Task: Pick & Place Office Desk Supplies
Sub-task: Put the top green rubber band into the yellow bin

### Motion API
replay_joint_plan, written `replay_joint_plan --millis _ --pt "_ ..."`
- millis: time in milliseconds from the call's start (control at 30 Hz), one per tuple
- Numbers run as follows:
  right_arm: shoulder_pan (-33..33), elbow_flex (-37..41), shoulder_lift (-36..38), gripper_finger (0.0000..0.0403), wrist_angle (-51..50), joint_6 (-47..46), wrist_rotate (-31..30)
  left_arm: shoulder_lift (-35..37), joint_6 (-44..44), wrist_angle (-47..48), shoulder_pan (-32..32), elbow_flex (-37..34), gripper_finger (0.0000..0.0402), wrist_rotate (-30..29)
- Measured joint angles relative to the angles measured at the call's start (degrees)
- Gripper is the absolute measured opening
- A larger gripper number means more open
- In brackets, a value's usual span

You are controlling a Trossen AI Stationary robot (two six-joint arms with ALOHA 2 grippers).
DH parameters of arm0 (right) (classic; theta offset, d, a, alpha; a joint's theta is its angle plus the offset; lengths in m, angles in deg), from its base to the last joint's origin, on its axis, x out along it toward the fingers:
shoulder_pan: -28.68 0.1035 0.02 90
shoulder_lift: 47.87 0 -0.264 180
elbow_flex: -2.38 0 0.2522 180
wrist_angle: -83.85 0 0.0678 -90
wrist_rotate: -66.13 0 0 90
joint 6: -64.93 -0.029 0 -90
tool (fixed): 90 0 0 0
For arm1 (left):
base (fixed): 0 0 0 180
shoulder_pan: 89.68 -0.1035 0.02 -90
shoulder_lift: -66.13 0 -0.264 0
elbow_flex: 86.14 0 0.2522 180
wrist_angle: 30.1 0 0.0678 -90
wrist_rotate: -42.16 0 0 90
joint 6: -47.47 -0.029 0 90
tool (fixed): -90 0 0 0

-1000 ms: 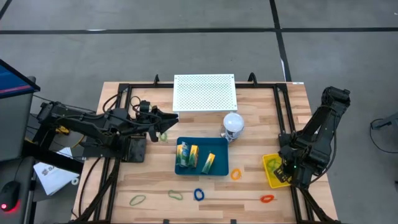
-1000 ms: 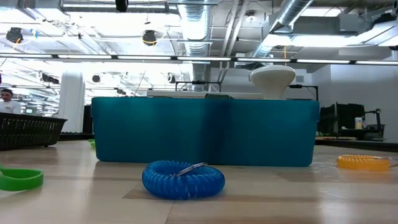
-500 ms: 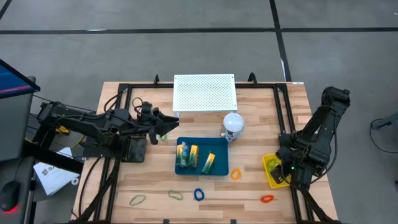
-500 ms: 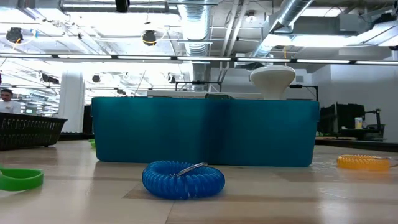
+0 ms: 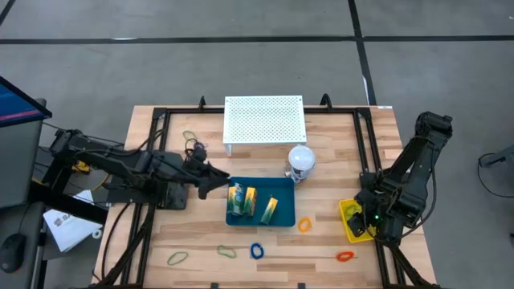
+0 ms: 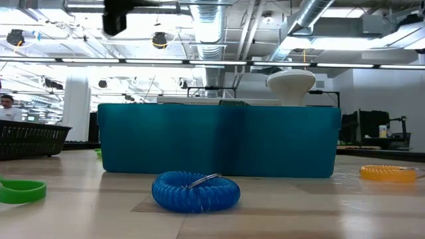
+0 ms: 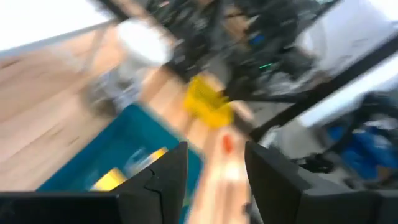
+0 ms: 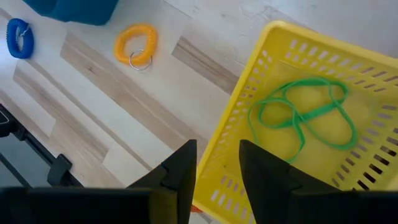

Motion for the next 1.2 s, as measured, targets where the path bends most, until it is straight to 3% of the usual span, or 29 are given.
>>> replay_joint_plan --millis 200,300,533,733,800,900,967,1033,1200 --pt "-0.02 0.00 -0.02 0.0118 -0.20 -0.57 0.00 -0.06 5.24 11.64 1.30 0.01 0.0155 5.03" --pt "-0.02 0.00 0.00 0.0118 -0.28 -0.64 -0.84 -0.36 8.60 16.31 2.26 0.00 0.0155 4.31" --pt "-0.02 0.00 0.00 0.0118 -0.57 -1.46 -1.07 -0.02 22.72 18.15 -0.06 0.00 0.0155 -16.75" --pt "-1.05 0.00 -0.04 0.0118 -1.22 -1.46 -1.27 2.60 23.96 10.97 -12.40 0.02 0.0155 -26.17" --pt "-1.63 0.02 -0.02 0.0118 -1.55 -1.15 -1.56 4.15 18.39 5.78 -18.59 0.02 0.0155 -24.29" --pt "-2.14 0.02 -0.02 0.0118 -2.16 -1.01 -2.70 5.77 3.63 -6.32 -29.21 0.09 0.0155 -14.23" --pt "-2.64 0.02 -0.03 0.0118 -2.25 -0.56 -3.17 6.20 -0.74 -10.93 -36.26 0.16 0.0155 -8.18" --pt "-3.17 0.02 -0.04 0.0118 -2.22 0.10 -3.19 6.08 -1.24 -7.66 -43.75 1.71 0.0155 -3.92" --pt "-3.34 0.02 -0.02 0.0118 -2.01 0.07 -3.17 2.27 -6.19 11.53 -59.78 7.58 0.0155 7.24"
